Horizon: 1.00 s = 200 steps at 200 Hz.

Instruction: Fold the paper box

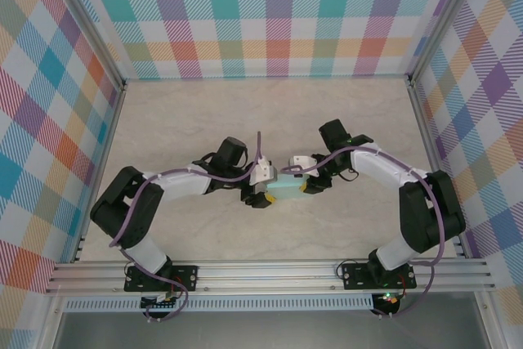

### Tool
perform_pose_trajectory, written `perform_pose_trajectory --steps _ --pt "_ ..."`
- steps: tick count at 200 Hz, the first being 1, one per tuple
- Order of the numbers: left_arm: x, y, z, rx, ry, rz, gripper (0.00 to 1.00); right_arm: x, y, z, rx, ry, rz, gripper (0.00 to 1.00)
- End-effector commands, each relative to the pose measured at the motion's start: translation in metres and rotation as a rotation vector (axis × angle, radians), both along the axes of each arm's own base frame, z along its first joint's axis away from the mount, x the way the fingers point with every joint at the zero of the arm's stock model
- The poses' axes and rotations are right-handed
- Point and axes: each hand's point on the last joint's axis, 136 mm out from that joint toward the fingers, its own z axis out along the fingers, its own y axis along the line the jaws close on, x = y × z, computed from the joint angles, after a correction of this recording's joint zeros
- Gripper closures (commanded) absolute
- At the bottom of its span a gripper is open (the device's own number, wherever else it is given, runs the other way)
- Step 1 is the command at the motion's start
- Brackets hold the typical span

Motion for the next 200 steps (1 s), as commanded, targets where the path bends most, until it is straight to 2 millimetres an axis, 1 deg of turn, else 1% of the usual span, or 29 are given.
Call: perform_pose_trajectory --steps 1,14,31,41,54,58,74,91,108,117,137,155,184,200 --pt "-0.017 0.012 0.032 -0.071 0.024 0.018 0.21 0.009 0.0 -0.006 0.0 -0.016 -0.023 0.65" --pt "-0.011 0.021 0.048 -0.112 0.02 0.104 0.2 0.009 0.0 -0.009 0.0 -0.014 -0.03 0.65" --pt "0.005 0.031 0.067 -0.182 0.058 0.258 0.19 0.008 0.0 -0.011 0.005 -0.005 -0.032 0.65" --pt "0.016 0.036 0.074 -0.212 0.13 0.35 0.18 0.008 0.0 -0.012 0.004 -0.004 -0.035 0.65" --pt "0.034 0.039 0.076 -0.232 0.289 0.504 0.17 0.009 0.0 -0.015 -0.001 -0.002 -0.045 0.65" --pt "0.037 0.038 0.075 -0.234 0.34 0.532 0.14 0.009 0.0 -0.015 -0.001 0.0 -0.045 0.65" --pt "0.044 0.036 0.067 -0.248 0.49 0.617 0.0 0.01 0.0 -0.015 0.0 0.002 -0.05 0.65" --pt "0.063 0.046 0.052 -0.282 0.548 0.788 0.0 0.011 0.0 -0.017 0.0 -0.007 -0.057 0.65" --pt "0.074 0.053 0.04 -0.286 0.582 0.892 0.0 0.009 0.0 -0.018 0.007 0.004 -0.06 0.65" --pt "0.076 0.05 0.036 -0.282 0.614 0.9 0.0 0.008 0.002 -0.018 0.014 0.008 -0.06 0.65" --pt "0.076 0.041 0.027 -0.283 0.675 0.879 0.0 0.009 0.001 -0.02 0.015 0.007 -0.068 0.65" --pt "0.072 0.041 0.014 -0.254 0.686 0.877 0.0 0.009 0.001 -0.021 0.007 0.018 -0.073 0.65" --pt "0.061 0.047 -0.007 -0.211 0.667 0.867 0.0 0.011 0.0 -0.025 0.0 0.027 -0.088 0.65" --pt "0.056 0.054 -0.023 -0.181 0.656 0.886 0.0 0.01 0.0 -0.027 -0.002 0.049 -0.095 0.65"
